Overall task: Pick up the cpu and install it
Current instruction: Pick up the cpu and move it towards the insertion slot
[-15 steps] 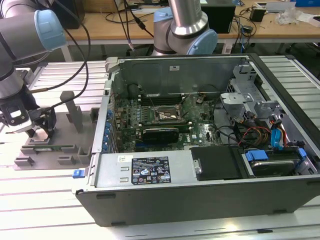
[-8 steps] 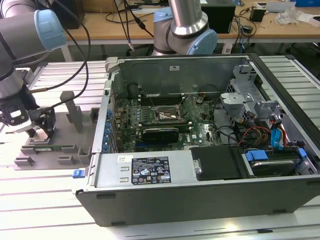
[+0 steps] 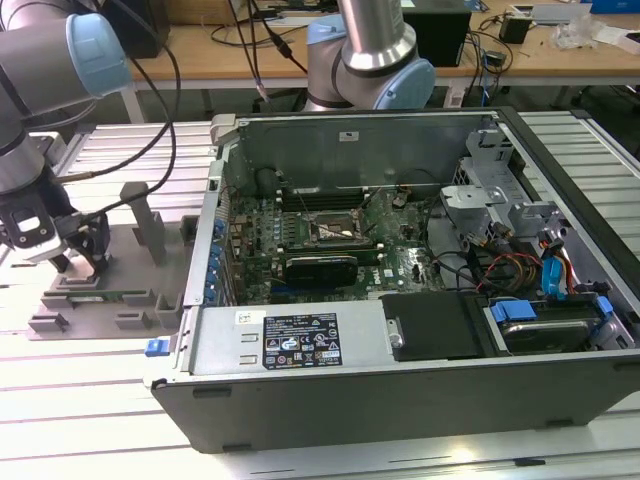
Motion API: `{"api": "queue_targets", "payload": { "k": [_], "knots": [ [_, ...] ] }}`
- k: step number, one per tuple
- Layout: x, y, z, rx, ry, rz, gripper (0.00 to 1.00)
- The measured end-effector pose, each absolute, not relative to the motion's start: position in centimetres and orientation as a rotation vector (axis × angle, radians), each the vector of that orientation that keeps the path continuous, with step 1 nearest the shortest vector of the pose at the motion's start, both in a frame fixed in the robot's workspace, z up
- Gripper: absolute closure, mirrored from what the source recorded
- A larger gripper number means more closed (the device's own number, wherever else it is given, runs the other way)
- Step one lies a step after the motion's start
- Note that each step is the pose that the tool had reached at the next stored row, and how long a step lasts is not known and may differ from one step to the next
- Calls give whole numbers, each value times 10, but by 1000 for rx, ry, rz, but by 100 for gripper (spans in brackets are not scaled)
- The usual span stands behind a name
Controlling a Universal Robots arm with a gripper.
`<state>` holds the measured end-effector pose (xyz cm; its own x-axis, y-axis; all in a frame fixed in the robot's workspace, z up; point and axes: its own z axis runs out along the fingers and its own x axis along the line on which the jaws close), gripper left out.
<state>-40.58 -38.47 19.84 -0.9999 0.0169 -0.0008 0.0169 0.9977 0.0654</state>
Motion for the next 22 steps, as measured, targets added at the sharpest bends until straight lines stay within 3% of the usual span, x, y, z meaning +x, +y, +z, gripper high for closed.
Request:
{"api": "queue_targets", "payload": {
  "k": [17, 22],
  "knots": [
    [-406, -385, 214, 27, 3139, 101, 46],
    [-406, -385, 235, 27, 3138, 102, 46]
  ]
}}
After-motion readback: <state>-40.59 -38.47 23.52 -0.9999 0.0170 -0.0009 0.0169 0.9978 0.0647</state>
